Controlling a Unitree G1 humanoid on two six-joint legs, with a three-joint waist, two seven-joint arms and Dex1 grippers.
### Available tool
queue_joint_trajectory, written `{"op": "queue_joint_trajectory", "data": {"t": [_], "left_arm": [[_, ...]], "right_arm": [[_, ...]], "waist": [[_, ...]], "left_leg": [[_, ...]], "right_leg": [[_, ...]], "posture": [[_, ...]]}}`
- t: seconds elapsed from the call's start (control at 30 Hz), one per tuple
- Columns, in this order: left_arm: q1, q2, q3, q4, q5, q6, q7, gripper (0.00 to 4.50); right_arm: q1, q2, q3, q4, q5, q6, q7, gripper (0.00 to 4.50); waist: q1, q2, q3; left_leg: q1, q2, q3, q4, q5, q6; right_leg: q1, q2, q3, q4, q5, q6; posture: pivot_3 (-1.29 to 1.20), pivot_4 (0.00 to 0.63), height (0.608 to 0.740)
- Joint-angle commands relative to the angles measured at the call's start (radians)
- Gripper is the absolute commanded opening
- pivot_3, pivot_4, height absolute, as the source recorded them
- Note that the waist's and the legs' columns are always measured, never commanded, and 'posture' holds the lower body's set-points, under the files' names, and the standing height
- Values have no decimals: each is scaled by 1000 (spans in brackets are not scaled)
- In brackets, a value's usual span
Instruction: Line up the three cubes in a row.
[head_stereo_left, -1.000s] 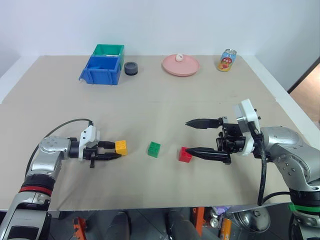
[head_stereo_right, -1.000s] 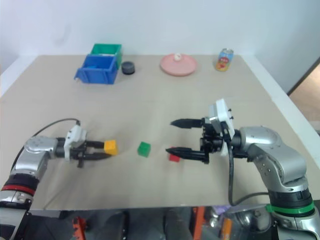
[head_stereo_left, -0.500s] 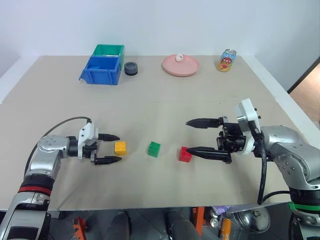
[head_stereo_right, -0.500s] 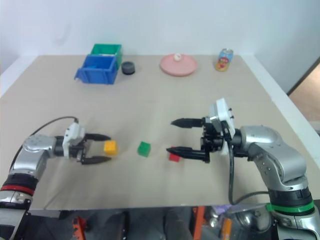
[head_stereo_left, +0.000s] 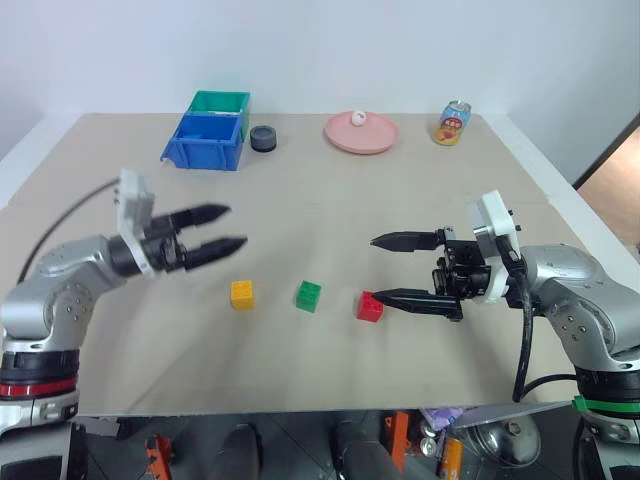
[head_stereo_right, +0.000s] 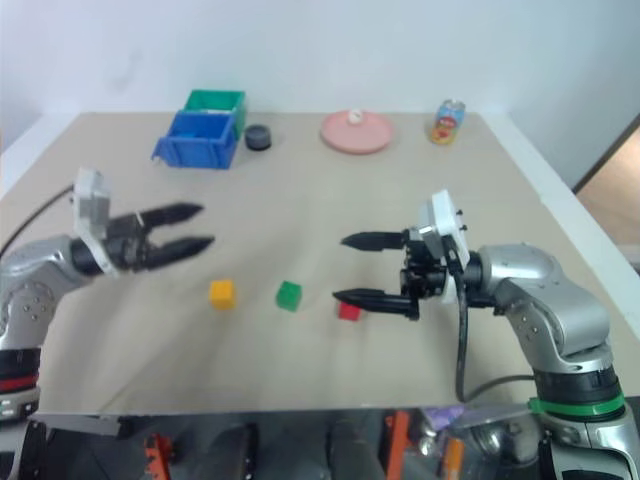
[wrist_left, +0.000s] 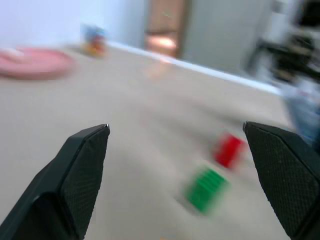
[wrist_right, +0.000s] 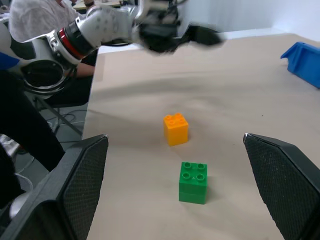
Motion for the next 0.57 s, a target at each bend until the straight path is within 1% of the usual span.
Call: {"op": "queue_joint_trajectory", "data": {"t": [0.03, 0.1, 0.17, 0.27, 0.43, 0.57], "left_arm": [[-1, -37, 97, 28, 48, 12, 254, 4421], [22, -55, 118, 3, 61, 32, 345, 4421], [110, -82, 128, -71, 82, 31, 413, 4421], [222, -123, 138, -178, 80, 49, 490, 4421], [358, -187, 120, -283, 115, -45, 516, 4421], [403, -245, 111, -322, 134, -100, 550, 4421]], "right_arm": [[-19, 31, -14, 66, -67, -61, -71, 4500], [-29, 61, -26, 130, -115, -94, -129, 4500], [-44, 109, -63, 230, -167, -138, -243, 4500], [-43, 163, -113, 319, -208, -193, -357, 4500], [-51, 249, -196, 414, -239, -249, -534, 4500], [-48, 307, -223, 454, -274, -289, -656, 4500]], "waist": [[-8, 0, 0], [-10, 0, 0], [-12, 0, 0], [-14, -1, 0], [-7, -1, 0], [-3, -1, 0]], "left_leg": [[1, 0, 0, 0, 0, 0], [2, 0, 0, -1, 0, 0], [1, 0, 0, -2, 0, 0], [0, 0, 0, -3, -1, -1], [-2, 0, 0, -3, -1, -1], [-1, 0, 1, -2, 0, -1]], "right_leg": [[0, 0, 1, 0, 0, 0], [1, 1, 1, 0, 0, 0], [0, 1, 1, 0, 1, 3], [0, 0, 2, 0, 1, 4], [-2, 1, 2, 0, 1, 4], [-2, 1, 2, 0, 1, 0]], "posture": [[0, 150, 736], [0, 150, 736], [0, 150, 736], [0, 150, 736], [0, 150, 736], [0, 150, 736]]}}
